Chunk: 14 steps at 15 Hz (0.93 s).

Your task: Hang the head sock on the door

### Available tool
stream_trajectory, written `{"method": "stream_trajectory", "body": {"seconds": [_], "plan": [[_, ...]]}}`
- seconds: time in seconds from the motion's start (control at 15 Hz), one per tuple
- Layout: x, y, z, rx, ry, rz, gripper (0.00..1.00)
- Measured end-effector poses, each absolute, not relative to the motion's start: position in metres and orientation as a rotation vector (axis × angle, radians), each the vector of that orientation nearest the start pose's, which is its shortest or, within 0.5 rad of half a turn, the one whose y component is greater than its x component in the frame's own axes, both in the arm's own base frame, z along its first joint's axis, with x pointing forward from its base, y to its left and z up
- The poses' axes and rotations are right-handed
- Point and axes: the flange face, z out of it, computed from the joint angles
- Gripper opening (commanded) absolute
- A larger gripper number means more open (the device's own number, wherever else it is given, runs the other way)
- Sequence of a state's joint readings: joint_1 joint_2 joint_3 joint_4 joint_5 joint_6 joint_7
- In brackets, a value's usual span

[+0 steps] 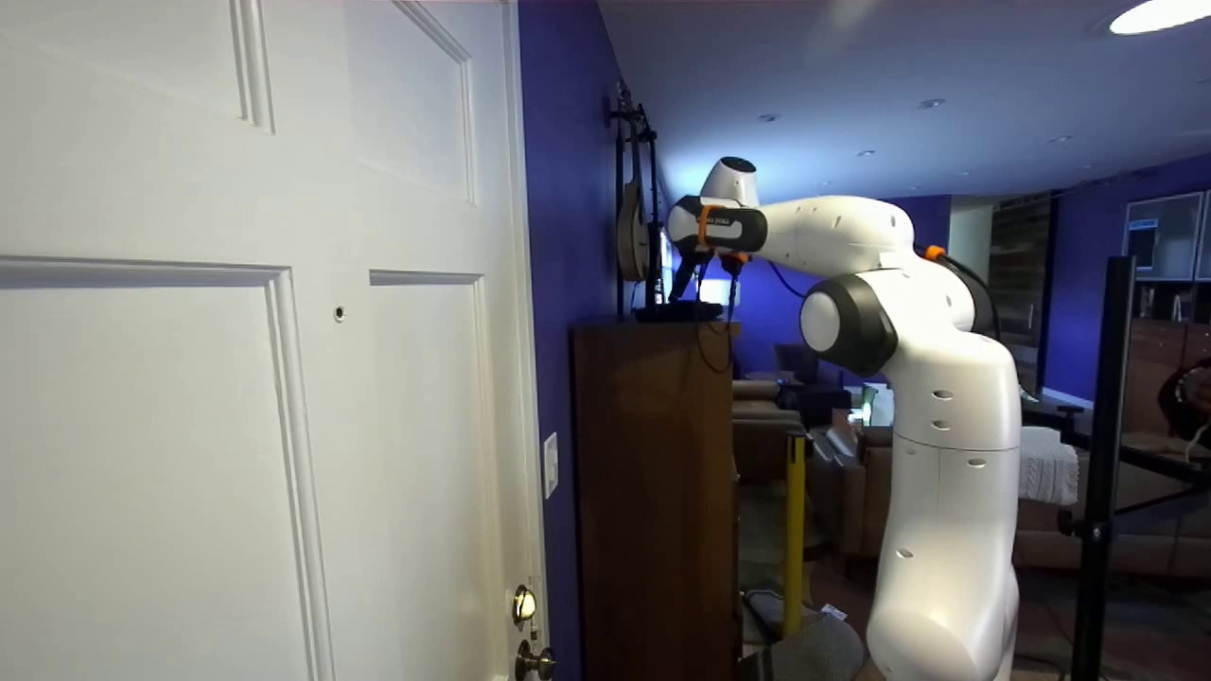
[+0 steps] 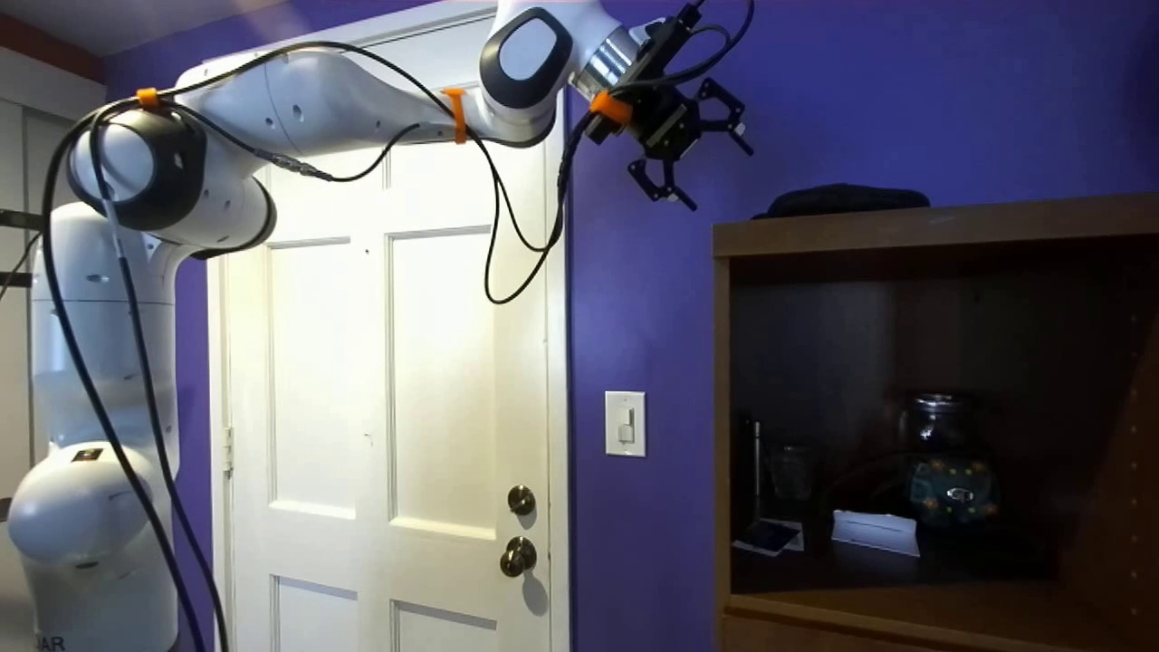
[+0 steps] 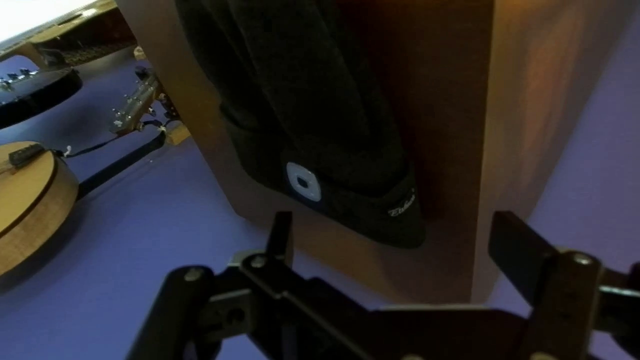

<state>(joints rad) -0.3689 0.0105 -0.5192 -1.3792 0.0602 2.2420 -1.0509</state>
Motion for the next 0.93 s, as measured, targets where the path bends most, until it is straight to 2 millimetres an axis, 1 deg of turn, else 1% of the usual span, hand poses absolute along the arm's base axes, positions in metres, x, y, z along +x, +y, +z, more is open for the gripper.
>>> {"method": "stream_trajectory", "body": {"seconds": [0.27,0.47,0.53,0.6,0.67,0.73,0.87,0.93], "plan": [[0.367,-0.478,0.793,2.361,0.185,0.621,1.0],[0.371,-0.494,0.784,2.362,0.17,0.587,1.0],[0.373,-0.499,0.78,2.368,0.17,0.576,0.83],[0.376,-0.503,0.776,2.375,0.171,0.564,0.74],[0.378,-0.507,0.773,2.381,0.172,0.553,0.68],[0.38,-0.51,0.77,2.389,0.172,0.544,0.59],[0.384,-0.513,0.767,2.411,0.174,0.532,0.46],[0.386,-0.513,0.766,2.429,0.176,0.53,0.38]]}}
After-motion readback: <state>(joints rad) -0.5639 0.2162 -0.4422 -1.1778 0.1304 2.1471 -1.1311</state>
